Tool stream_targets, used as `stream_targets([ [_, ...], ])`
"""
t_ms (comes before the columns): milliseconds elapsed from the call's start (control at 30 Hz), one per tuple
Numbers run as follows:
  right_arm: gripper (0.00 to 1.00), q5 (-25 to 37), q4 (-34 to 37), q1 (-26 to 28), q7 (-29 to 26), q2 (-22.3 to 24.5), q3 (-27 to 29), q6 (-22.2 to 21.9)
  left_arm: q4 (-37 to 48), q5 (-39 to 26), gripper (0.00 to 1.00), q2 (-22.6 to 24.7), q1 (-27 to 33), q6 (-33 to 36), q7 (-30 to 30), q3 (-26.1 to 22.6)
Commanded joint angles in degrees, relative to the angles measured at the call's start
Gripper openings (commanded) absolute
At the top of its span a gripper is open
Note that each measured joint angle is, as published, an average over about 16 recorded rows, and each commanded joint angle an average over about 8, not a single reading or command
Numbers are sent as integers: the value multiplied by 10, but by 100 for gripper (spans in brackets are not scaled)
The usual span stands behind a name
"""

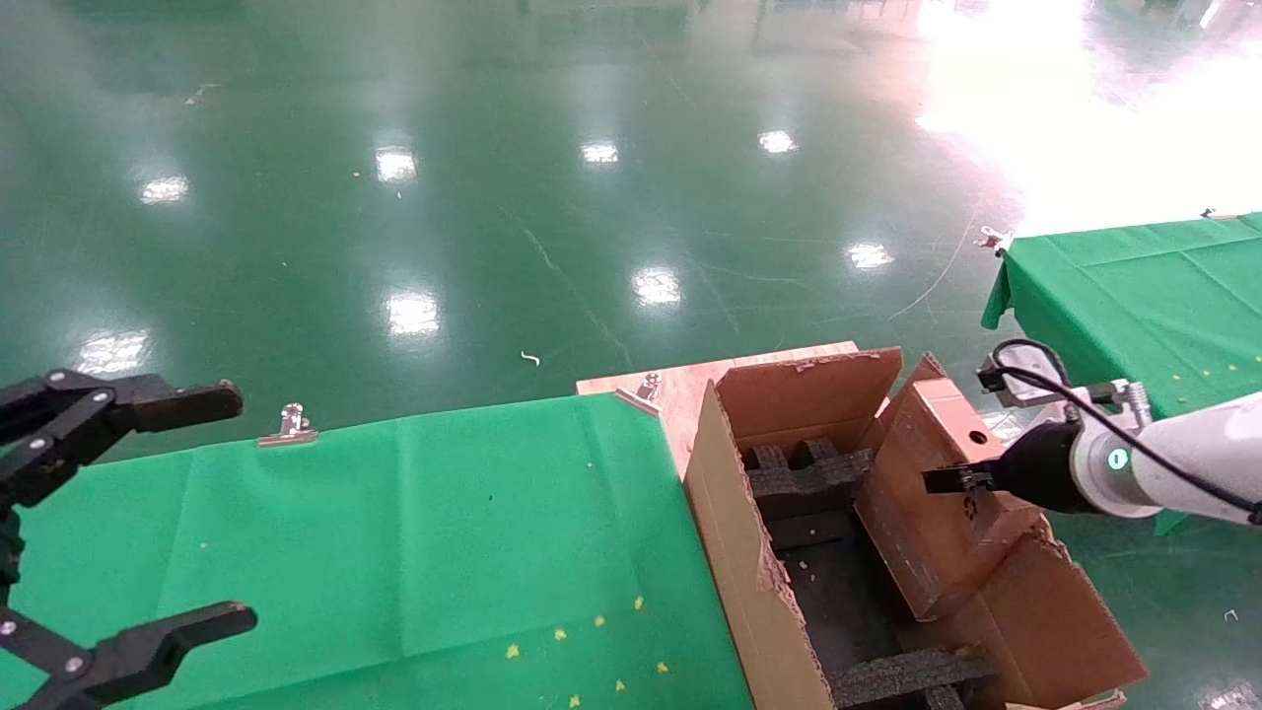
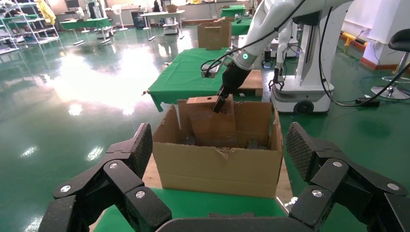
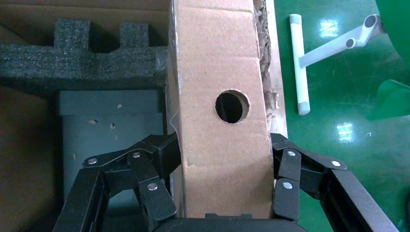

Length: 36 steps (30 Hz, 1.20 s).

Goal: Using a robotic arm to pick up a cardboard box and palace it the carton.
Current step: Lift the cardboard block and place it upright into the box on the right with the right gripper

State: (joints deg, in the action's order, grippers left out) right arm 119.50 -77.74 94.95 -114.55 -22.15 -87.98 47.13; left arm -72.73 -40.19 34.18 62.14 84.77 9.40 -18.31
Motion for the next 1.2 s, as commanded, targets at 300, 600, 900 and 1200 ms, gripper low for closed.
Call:
stream_targets([
  [300,0,57,2,-42,-59,-19,-11,-41,0,0,100,0,0,0,0,0],
  [600,0,94,5,-80,-95,-26,-22,-69,0,0,100,0,0,0,0,0],
  [900,0,114,10,-112,-128,-34,-30,-79,0,0,100,0,0,0,0,0],
  [1200,0,110,24,-132,-144,-50,-37,-79,0,0,100,0,0,0,0,-1],
])
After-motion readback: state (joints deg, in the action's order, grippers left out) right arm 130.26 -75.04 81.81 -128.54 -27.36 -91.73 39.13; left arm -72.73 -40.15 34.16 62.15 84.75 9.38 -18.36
